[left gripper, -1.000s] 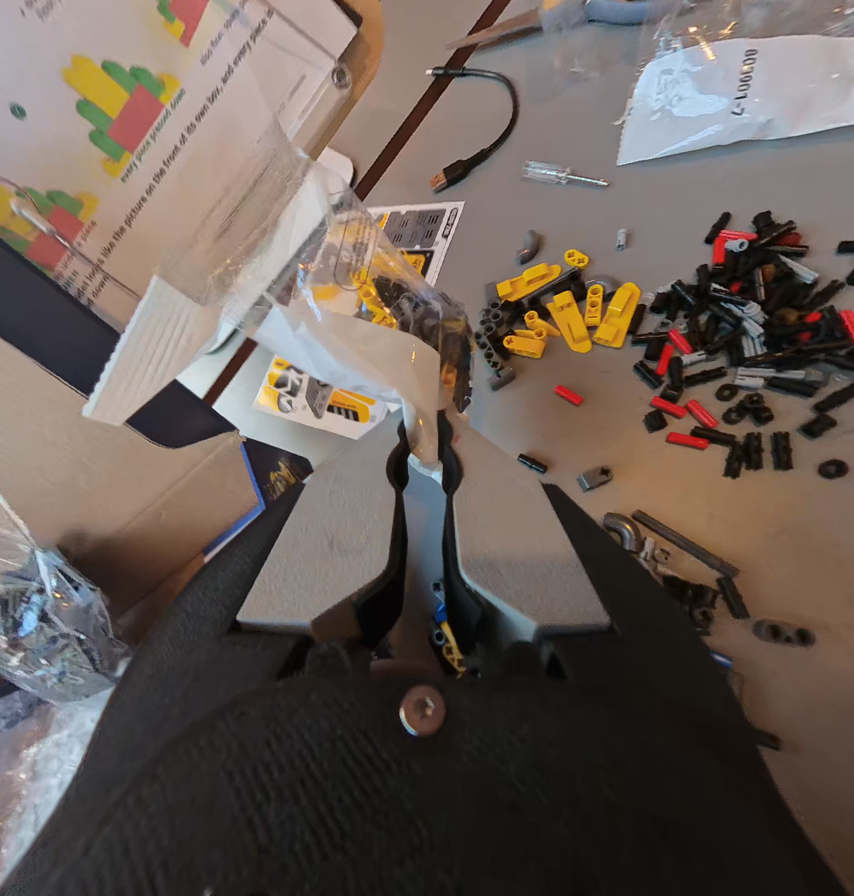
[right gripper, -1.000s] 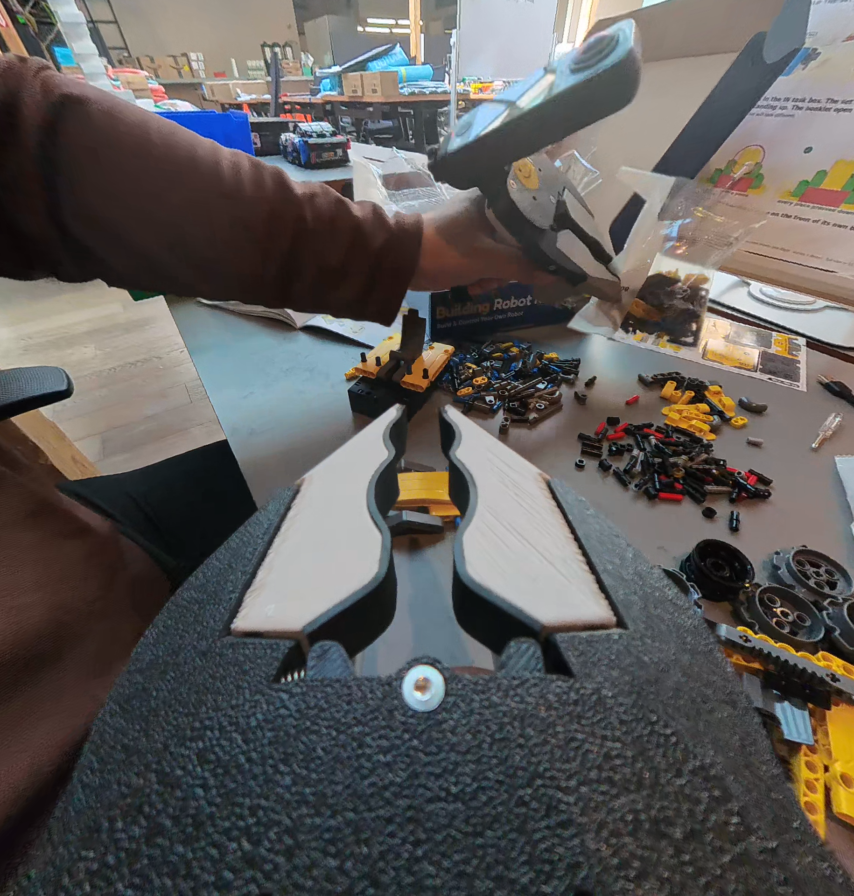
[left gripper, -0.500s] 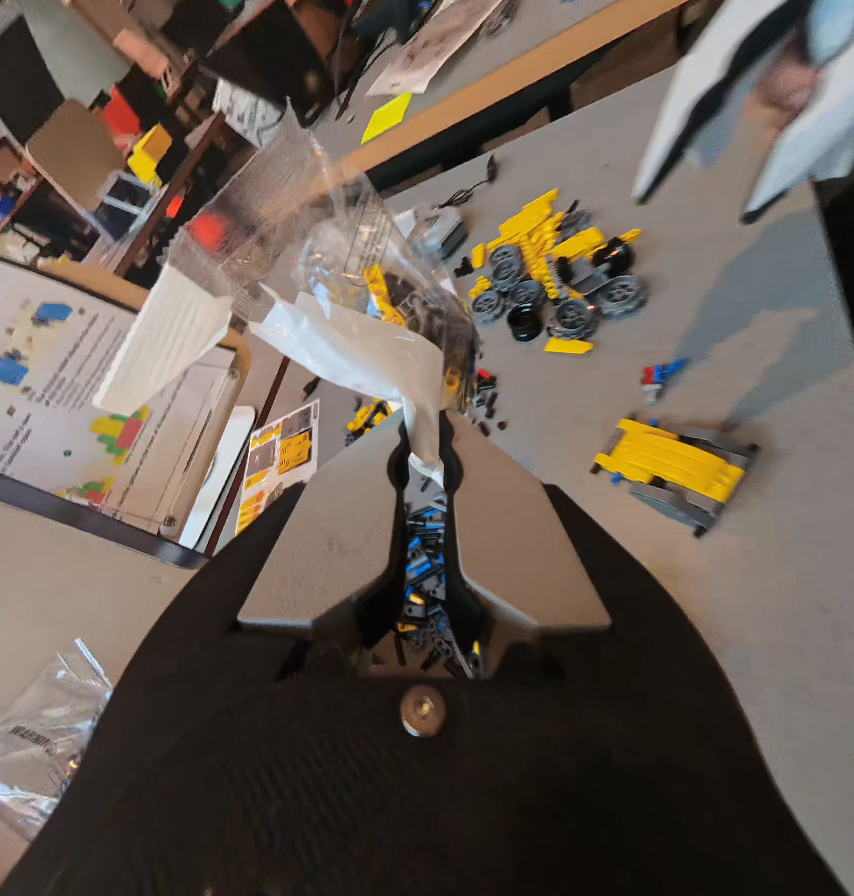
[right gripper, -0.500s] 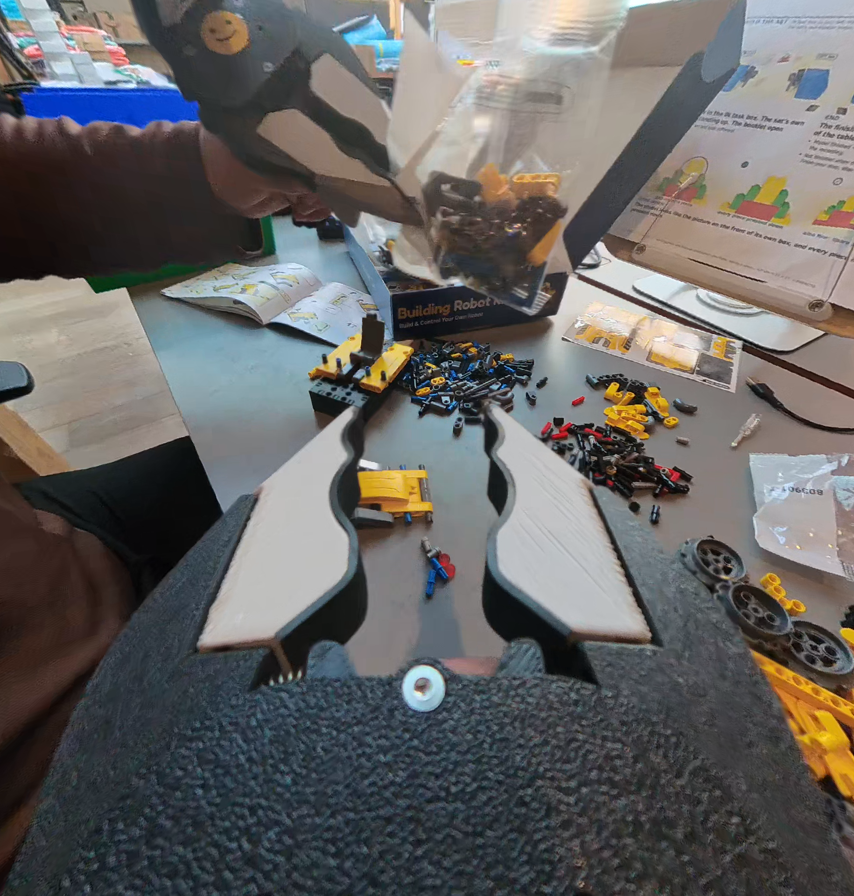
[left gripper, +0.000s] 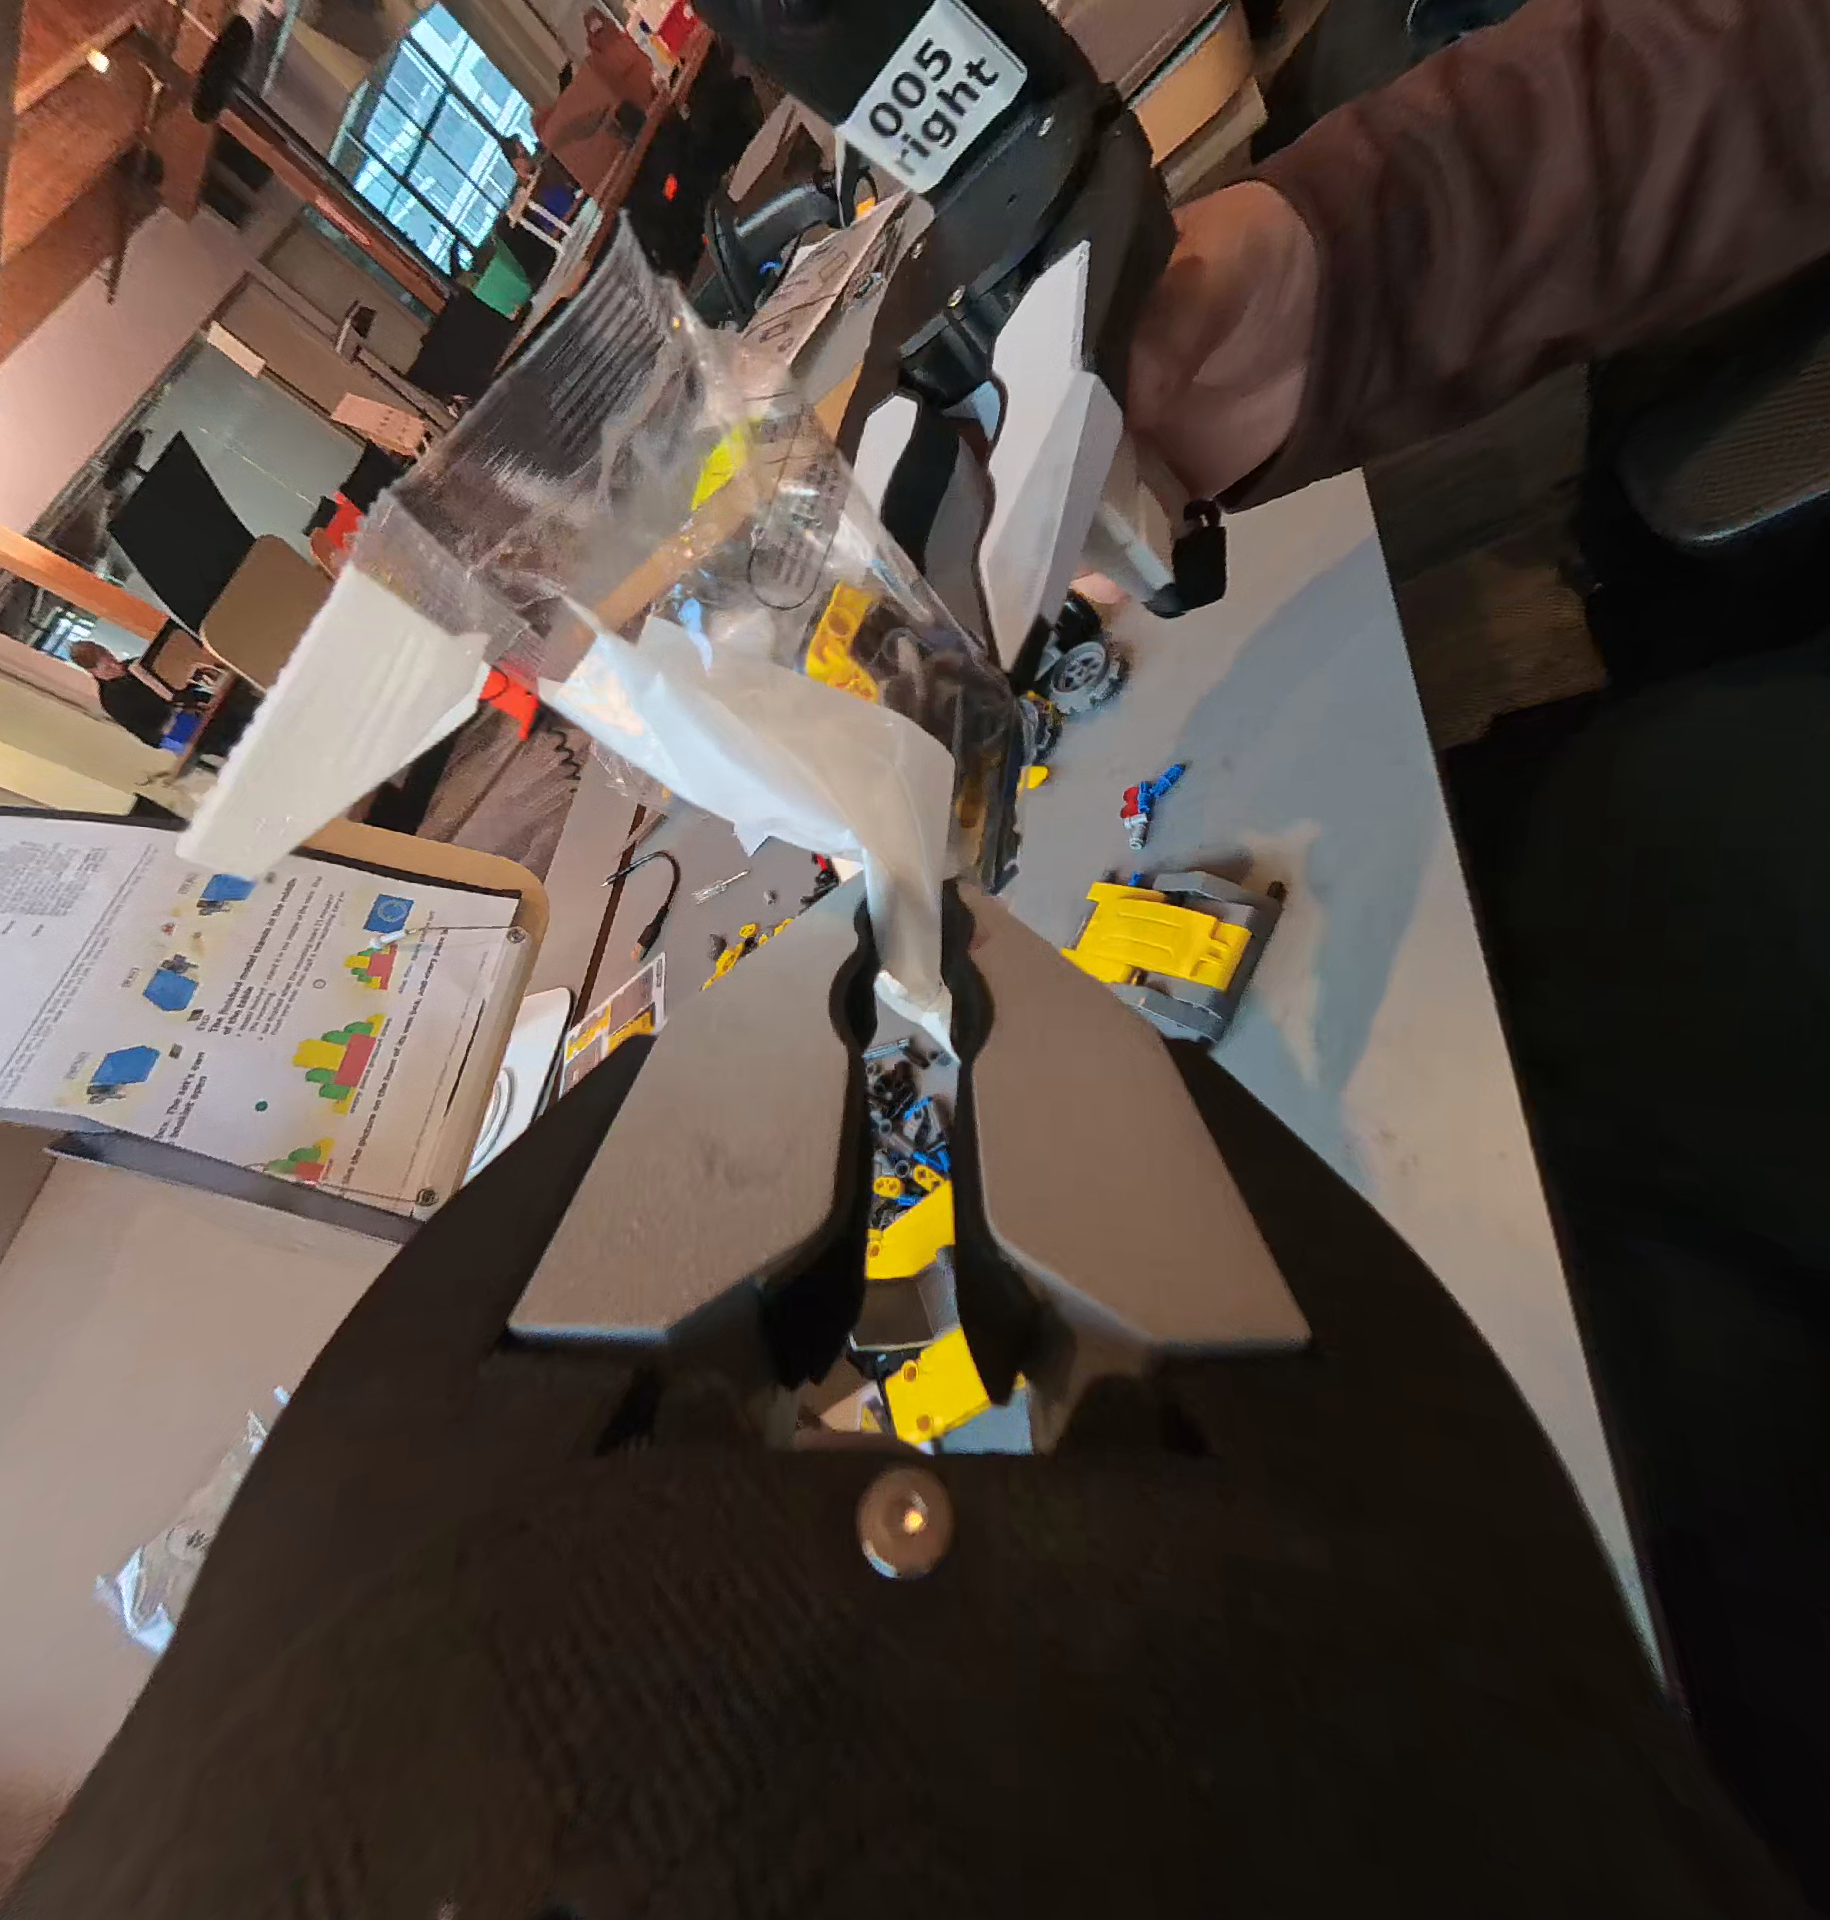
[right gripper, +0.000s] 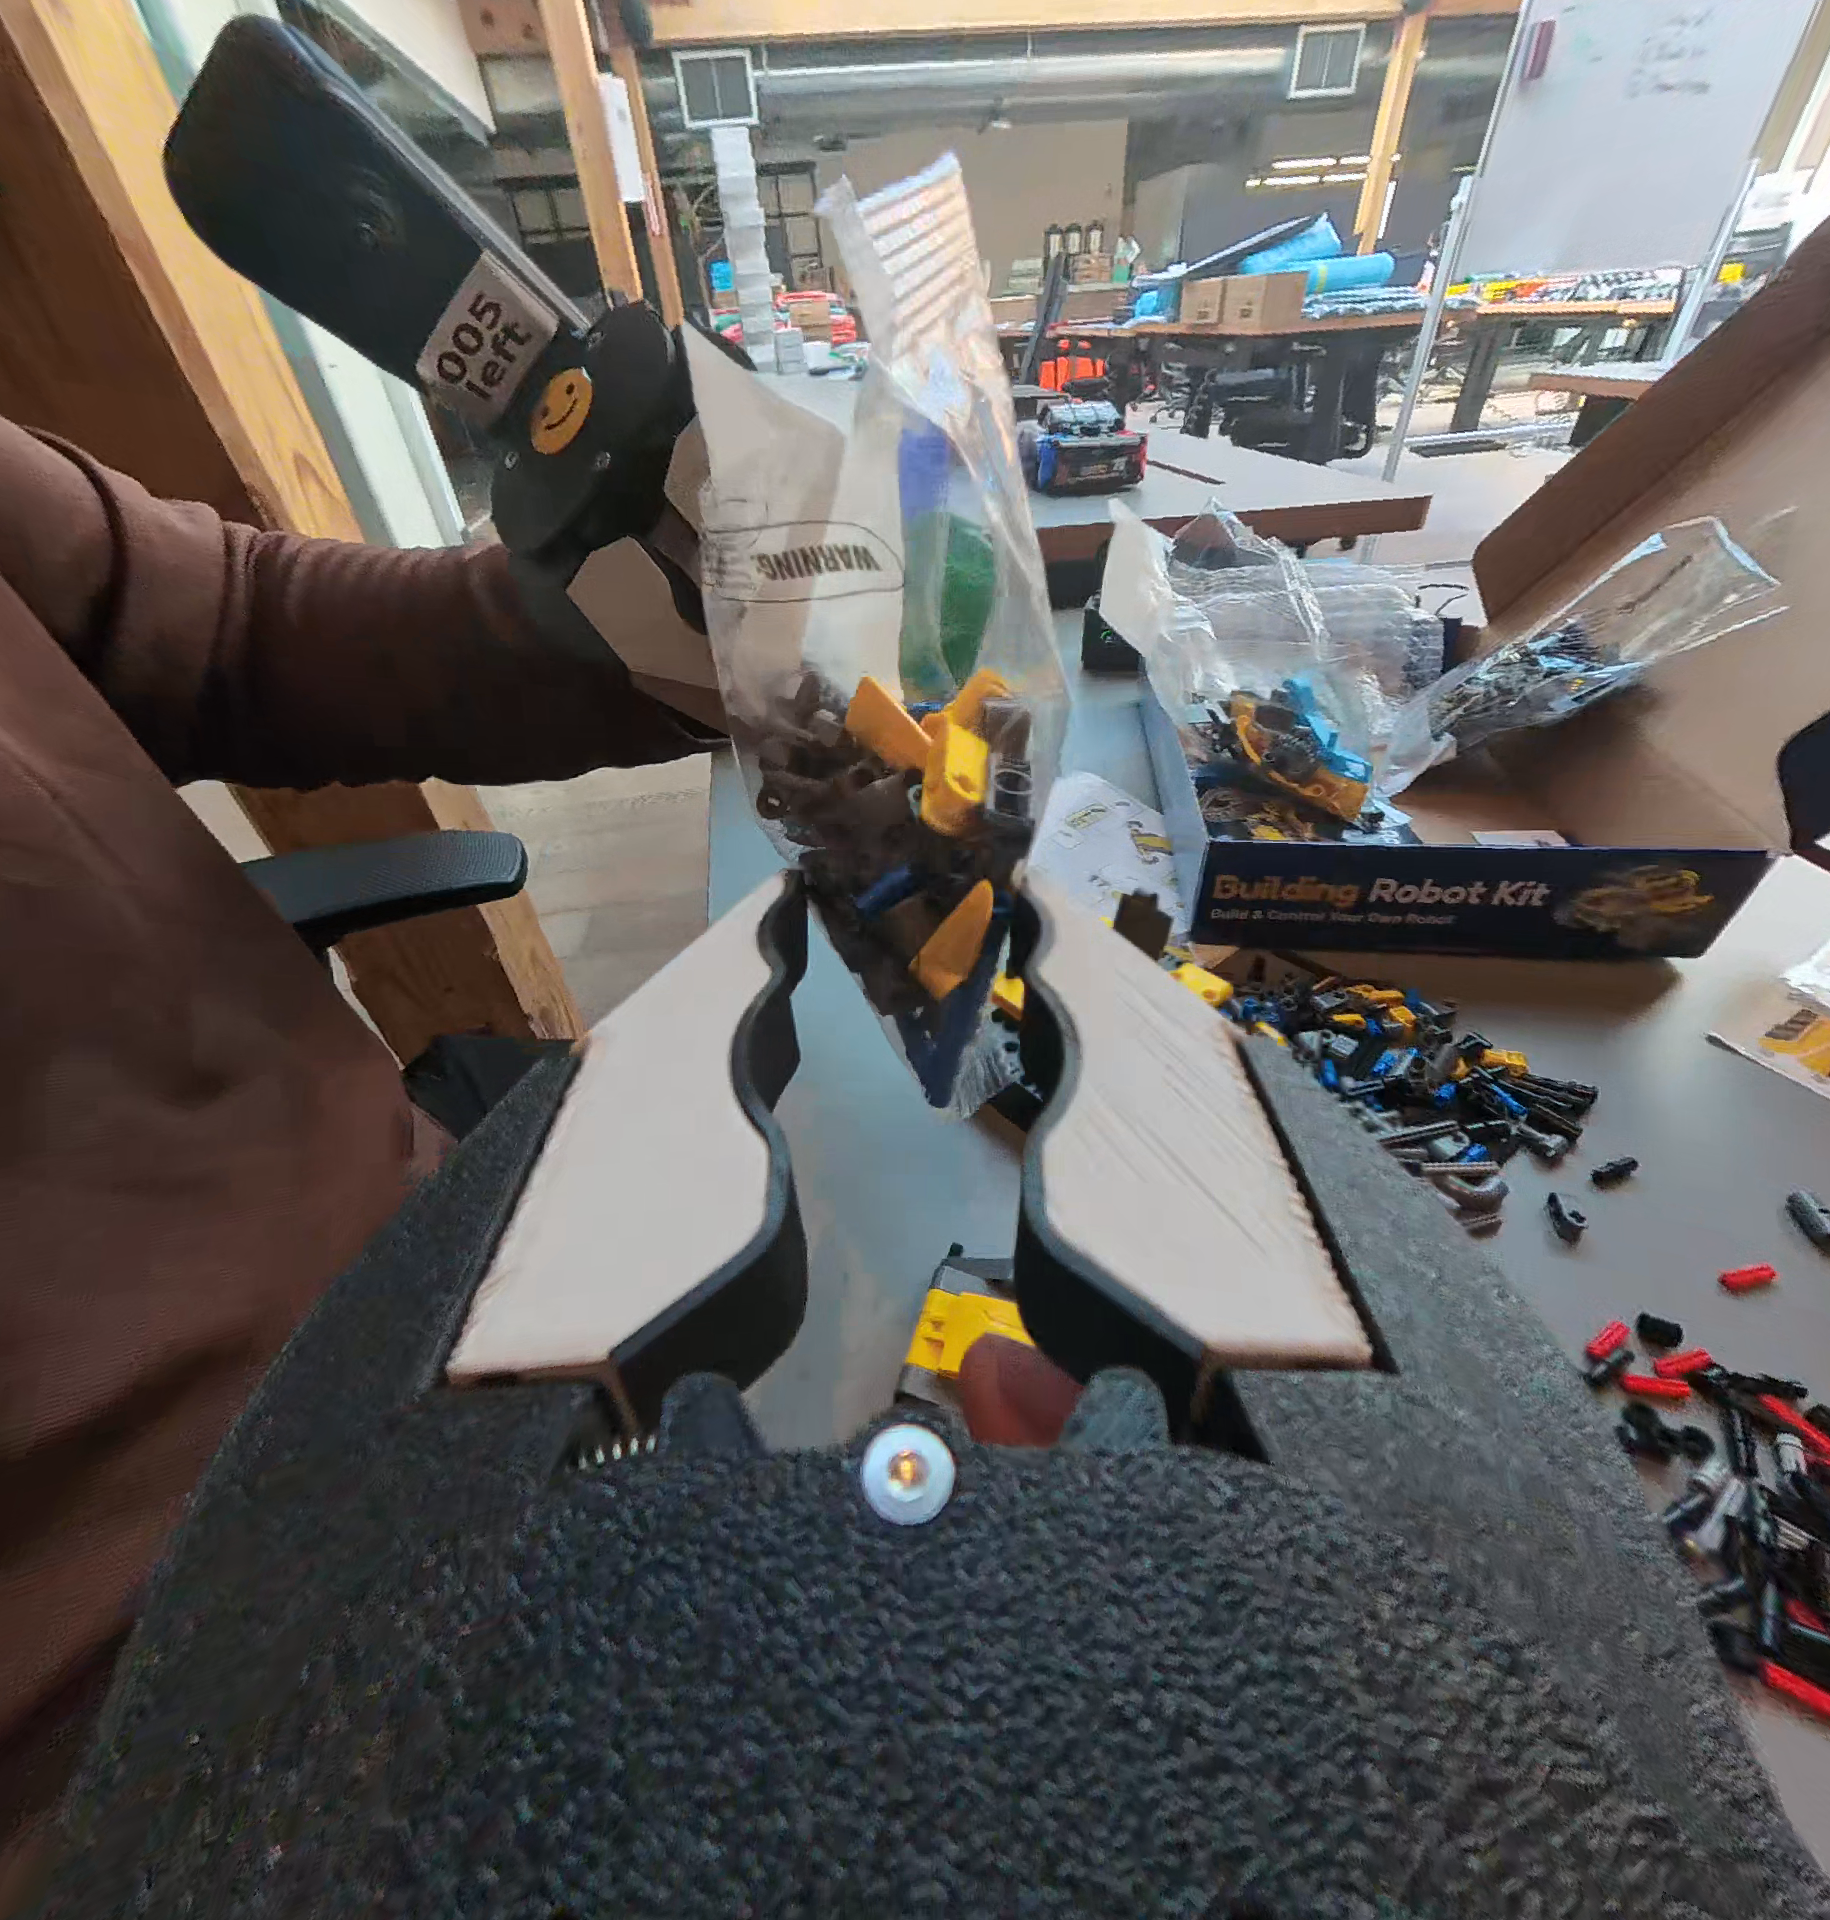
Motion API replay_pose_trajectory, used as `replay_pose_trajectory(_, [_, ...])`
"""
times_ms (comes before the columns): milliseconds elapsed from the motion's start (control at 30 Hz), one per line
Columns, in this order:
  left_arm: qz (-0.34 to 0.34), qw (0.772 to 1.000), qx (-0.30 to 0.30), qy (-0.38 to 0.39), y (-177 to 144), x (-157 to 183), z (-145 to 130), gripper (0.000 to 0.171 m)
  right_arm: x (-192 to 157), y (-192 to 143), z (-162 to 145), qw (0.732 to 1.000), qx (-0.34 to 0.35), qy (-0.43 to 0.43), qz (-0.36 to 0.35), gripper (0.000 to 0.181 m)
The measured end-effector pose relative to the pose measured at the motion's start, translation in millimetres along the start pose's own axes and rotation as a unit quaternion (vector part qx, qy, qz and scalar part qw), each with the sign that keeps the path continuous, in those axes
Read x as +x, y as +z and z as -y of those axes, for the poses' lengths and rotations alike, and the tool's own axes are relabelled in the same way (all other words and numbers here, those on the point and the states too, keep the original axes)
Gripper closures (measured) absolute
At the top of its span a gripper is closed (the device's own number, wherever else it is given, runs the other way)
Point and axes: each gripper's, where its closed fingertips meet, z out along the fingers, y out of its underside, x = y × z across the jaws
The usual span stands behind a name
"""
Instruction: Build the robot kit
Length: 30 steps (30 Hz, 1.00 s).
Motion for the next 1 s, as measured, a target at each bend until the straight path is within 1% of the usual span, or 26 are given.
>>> replay_pose_trajectory(67, [0.014, 1.000, 0.001, 0.004, -3.9, 2.0, -2.4, 0.166, -6.7, 1.2, -2.5, 0.999, -0.001, -0.033, 0.000, 0.149])
replay_pose_trajectory(167, [0.045, 0.999, 0.000, 0.024, -5.7, 5.0, -5.8, 0.165, -12.6, 1.4, -4.2, 0.995, 0.001, -0.102, -0.019, 0.152])
replay_pose_trajectory(333, [0.066, 0.998, 0.001, 0.000, -2.7, 16.0, -13.6, 0.165, -15.0, 2.2, -15.0, 0.990, -0.017, -0.135, -0.029, 0.154])
replay_pose_trajectory(400, [0.073, 0.997, -0.004, -0.013, -4.2, 21.3, -18.4, 0.165, -14.5, 5.5, -24.3, 0.991, -0.037, -0.126, -0.026, 0.153])
replay_pose_trajectory(467, [0.081, 0.996, -0.020, -0.018, -8.8, 29.3, -27.7, 0.166, -12.6, 10.5, -33.9, 0.992, -0.061, -0.104, -0.026, 0.150])
replay_pose_trajectory(500, [0.083, 0.996, -0.028, -0.022, -12.1, 34.5, -33.5, 0.165, -12.5, 12.9, -37.0, 0.993, -0.067, -0.097, -0.027, 0.151])
replay_pose_trajectory(600, [0.089, 0.993, -0.048, -0.065, -23.9, 50.3, -53.8, 0.165, -17.4, 20.8, -42.3, 0.993, -0.070, -0.090, -0.021, 0.154])
replay_pose_trajectory(733, [0.110, 0.986, -0.065, -0.105, -40.4, 69.1, -76.3, 0.165, -24.9, 33.8, -51.9, 0.993, -0.091, -0.079, -0.010, 0.149])
replay_pose_trajectory(867, [0.132, 0.979, -0.082, -0.130, -57.1, 82.5, -100.8, 0.165, -29.4, 46.4, -50.4, 0.994, -0.093, -0.061, -0.010, 0.146])
replay_pose_trajectory(1000, [0.148, 0.974, -0.081, -0.152, -71.0, 89.3, -120.4, 0.165, -30.9, 57.6, -47.6, 0.996, -0.087, -0.029, -0.017, 0.146])
